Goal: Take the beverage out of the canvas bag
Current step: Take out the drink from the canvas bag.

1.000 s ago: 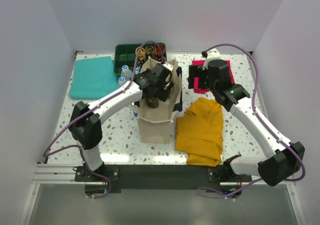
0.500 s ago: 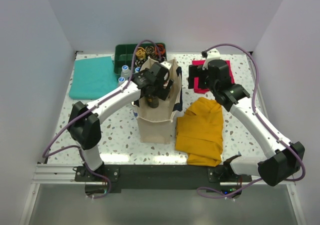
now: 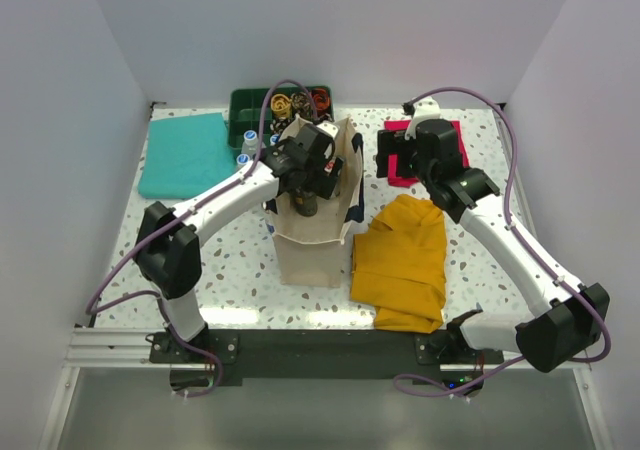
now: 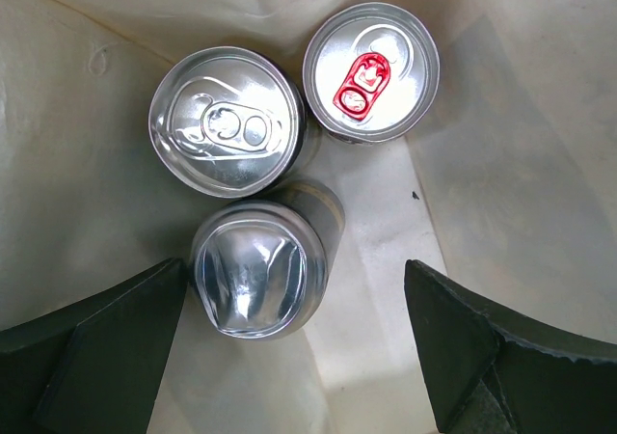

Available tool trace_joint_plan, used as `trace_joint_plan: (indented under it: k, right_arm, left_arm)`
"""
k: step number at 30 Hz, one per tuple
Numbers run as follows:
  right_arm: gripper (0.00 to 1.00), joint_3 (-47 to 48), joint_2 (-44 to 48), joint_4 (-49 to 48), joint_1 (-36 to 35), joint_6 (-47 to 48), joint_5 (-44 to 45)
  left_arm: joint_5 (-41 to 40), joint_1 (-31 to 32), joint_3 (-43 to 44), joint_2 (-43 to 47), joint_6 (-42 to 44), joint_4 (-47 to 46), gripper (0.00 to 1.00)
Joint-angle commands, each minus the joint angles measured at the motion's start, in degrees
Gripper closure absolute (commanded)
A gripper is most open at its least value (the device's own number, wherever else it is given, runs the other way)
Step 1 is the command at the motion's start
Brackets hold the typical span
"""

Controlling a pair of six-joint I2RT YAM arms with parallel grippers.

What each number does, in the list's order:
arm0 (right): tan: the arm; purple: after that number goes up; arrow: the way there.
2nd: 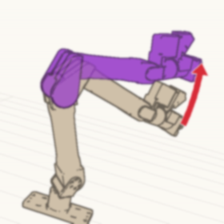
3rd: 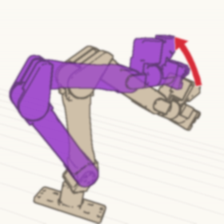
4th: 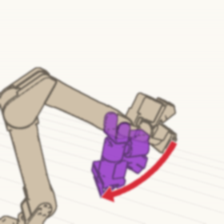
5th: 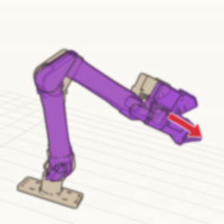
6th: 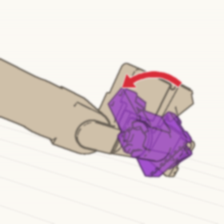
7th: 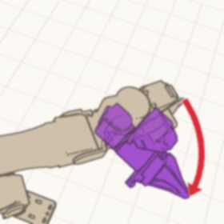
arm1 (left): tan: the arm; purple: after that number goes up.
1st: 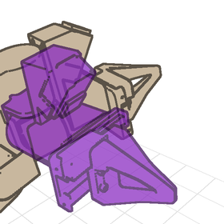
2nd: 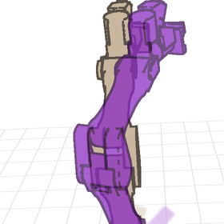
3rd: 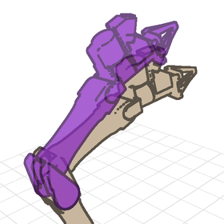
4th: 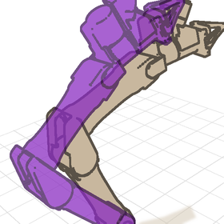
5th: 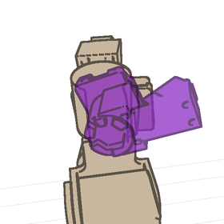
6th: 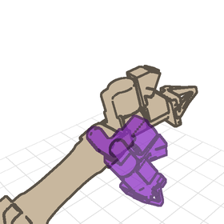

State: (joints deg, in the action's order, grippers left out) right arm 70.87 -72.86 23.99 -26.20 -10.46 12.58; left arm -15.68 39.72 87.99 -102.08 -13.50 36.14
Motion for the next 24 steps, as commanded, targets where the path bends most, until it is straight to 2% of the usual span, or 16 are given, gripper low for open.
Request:
trace_joint_plan:
  k: [1, 6, 21, 22, 24]
  right_arm:
    - [0.02, 1.1, -0.3, -0.8, 0.2, 0.4, 0.9]
    - [0.02, 1.0, -0.2, -0.7, 0.2, 0.4, 1.3]
    - [0.02, 1.2, -0.7, -0.8, 0.3, 0.5, 1.2]
    - [0.02, 1.2, -0.8, -0.8, 0.4, 0.5, 1.2]
    - [0.02, 1.4, -0.8, -0.7, 0.4, 0.5, 1.2]
  left_arm:
    - [0.1, -1.4, 0.4, 0.1, -1.5, 1.7, 0.0]
    - [2.8, -1.5, -0.8, -1.3, -1.9, 0.3, 0.0]
    - [1.6, -1.6, -1.3, -2.9, -1.2, -0.1, 0.0]
    - [1.7, -1.6, -1.4, -2.9, -1.2, 0.1, 0.01]
    - [2.3, -1.6, -2.1, -2.5, -1.0, -0.5, 0.08]
